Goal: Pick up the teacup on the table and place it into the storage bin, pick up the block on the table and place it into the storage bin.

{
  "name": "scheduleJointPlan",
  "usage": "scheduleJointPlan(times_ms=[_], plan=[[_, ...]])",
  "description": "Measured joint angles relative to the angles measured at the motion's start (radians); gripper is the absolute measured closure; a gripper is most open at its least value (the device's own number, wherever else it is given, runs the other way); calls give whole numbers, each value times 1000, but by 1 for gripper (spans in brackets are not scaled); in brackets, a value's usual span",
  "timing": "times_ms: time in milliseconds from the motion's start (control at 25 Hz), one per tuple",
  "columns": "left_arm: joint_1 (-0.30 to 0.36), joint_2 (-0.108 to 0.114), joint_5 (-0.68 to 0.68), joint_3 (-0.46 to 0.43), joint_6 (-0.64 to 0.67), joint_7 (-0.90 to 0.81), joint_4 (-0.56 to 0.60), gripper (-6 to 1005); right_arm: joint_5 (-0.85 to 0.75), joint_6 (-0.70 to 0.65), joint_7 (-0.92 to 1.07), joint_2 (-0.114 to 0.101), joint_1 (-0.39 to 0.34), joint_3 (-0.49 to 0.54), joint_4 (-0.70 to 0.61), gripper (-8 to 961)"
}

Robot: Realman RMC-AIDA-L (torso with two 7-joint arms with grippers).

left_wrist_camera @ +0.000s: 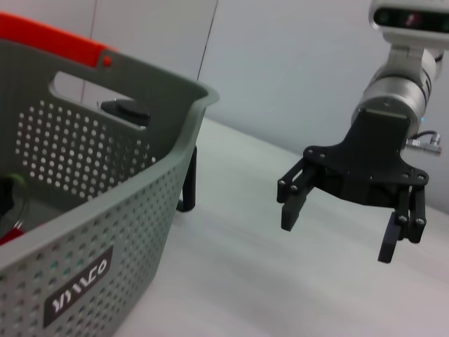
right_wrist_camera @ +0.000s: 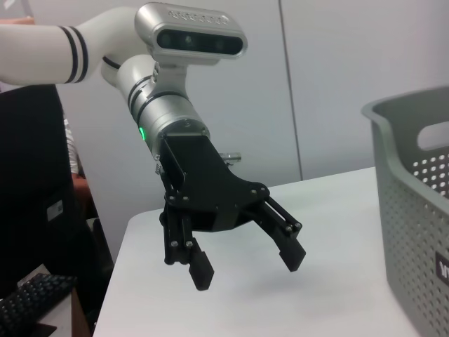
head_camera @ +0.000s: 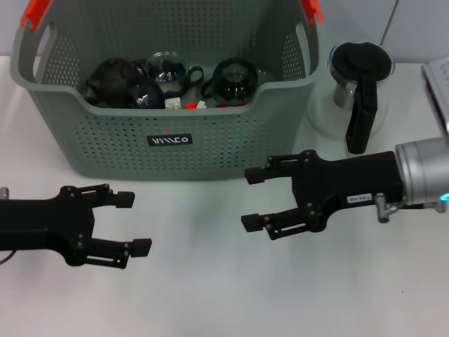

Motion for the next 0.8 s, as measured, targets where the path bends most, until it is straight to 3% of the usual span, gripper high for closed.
scheduleJointPlan(times_ms=[800], plan=[[-6, 4, 45, -17, -49, 30, -6, 48, -4, 27, 8, -9, 23, -44, 17, 116]])
